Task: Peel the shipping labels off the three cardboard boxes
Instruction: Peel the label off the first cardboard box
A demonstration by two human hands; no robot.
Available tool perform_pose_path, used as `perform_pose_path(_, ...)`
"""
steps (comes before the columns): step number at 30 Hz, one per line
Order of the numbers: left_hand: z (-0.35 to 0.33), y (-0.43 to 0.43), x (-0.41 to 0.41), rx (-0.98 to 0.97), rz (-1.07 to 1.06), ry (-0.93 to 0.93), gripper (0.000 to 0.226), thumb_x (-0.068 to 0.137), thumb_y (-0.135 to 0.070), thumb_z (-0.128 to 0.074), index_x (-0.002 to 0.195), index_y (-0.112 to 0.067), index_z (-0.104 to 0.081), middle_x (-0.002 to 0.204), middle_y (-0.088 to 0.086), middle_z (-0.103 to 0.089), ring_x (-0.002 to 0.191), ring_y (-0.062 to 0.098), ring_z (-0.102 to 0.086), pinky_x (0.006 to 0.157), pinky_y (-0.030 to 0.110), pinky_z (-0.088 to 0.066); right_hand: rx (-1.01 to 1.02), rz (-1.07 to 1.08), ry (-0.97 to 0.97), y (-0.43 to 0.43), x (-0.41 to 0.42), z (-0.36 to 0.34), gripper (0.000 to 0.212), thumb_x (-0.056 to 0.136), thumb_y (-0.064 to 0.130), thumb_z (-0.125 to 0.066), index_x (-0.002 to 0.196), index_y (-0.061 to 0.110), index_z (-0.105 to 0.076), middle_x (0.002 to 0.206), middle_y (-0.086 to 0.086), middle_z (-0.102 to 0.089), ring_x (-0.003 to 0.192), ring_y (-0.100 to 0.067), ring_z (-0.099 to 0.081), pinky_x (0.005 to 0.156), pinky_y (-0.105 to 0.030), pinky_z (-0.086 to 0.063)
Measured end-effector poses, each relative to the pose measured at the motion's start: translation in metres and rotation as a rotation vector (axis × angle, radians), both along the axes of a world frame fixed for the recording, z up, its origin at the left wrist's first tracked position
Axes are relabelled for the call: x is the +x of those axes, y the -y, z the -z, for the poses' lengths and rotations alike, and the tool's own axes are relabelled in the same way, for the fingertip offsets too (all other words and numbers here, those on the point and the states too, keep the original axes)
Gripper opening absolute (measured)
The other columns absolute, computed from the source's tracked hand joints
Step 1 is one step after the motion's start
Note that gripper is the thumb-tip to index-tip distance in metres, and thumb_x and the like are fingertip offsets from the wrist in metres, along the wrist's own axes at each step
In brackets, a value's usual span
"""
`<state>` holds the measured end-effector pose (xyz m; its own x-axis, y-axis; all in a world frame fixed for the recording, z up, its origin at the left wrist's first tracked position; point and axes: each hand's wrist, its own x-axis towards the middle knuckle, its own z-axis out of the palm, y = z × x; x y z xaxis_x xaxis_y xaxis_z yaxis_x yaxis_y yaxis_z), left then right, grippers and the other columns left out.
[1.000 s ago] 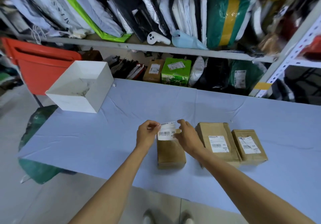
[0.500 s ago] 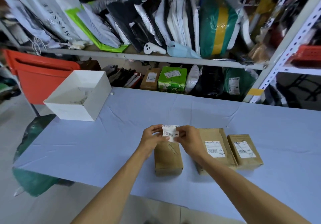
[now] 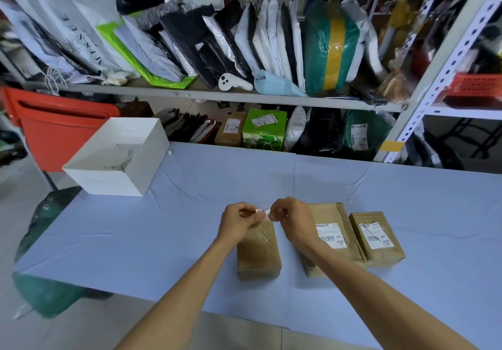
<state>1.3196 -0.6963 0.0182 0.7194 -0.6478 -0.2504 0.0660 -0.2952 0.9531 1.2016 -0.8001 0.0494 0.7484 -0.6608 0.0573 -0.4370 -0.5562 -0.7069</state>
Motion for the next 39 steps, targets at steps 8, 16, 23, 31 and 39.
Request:
perform_pose_path(8, -0.014, -0.001, 0.0, -0.102, 0.045, -0.026, 0.018, 0.079, -0.008, -0.076, 0.09, 0.002, -0.067, 0.083, 0.01, -0.068, 0.075, 0.018, -0.068, 0.075, 0.034, -0.06, 0.164, 0.087, 0.208, -0.002, 0.002, -0.005, 0.012, 0.078, -0.003, -0.068, 0.074, 0.007, -0.071, 0.074, -0.001, -0.068, 0.07, -0.016, -0.066, 0.067, -0.031, -0.054)
perform_pose_path(16, -0.013, 0.0, -0.008, -0.122, 0.008, -0.018, 0.018, 0.08, -0.003, -0.073, 0.094, -0.009, -0.064, 0.086, 0.011, -0.074, 0.077, 0.021, -0.073, 0.075, 0.031, -0.06, 0.302, 0.119, 0.307, 0.002, 0.0, -0.009, 0.031, 0.081, -0.003, -0.07, 0.106, 0.013, -0.061, 0.071, -0.009, -0.069, 0.063, -0.018, -0.069, 0.062, -0.029, -0.059)
perform_pose_path(23, -0.018, 0.003, -0.014, -0.206, -0.048, -0.038, 0.012, 0.082, -0.002, -0.071, 0.09, -0.01, -0.068, 0.087, 0.008, -0.072, 0.08, 0.015, -0.072, 0.067, 0.021, -0.057, 0.463, 0.218, 0.412, -0.006, 0.004, -0.007, 0.017, 0.076, -0.002, -0.073, 0.068, 0.012, -0.071, 0.065, -0.006, -0.069, 0.064, -0.021, -0.068, 0.064, -0.036, -0.061)
perform_pose_path(31, -0.02, -0.002, -0.008, -0.193, -0.024, -0.013, 0.01, 0.084, -0.005, -0.069, 0.09, -0.012, -0.067, 0.089, 0.007, -0.071, 0.084, 0.019, -0.071, 0.068, 0.02, -0.057, 0.752, 0.292, 0.514, -0.017, 0.007, -0.012, 0.005, 0.081, -0.009, -0.065, 0.085, -0.009, -0.066, 0.082, -0.026, -0.067, 0.079, -0.039, -0.068, 0.066, -0.032, -0.061)
perform_pose_path(39, -0.024, -0.005, -0.008, -0.319, -0.078, -0.231, 0.01, 0.088, -0.002, -0.064, 0.097, -0.005, -0.066, 0.089, 0.007, -0.071, 0.079, 0.014, -0.072, 0.07, 0.019, -0.055, 0.76, 0.214, 0.495, -0.014, 0.013, -0.013, 0.017, 0.083, -0.007, -0.061, 0.096, -0.001, -0.07, 0.088, -0.024, -0.071, 0.079, -0.03, -0.072, 0.074, -0.031, -0.059)
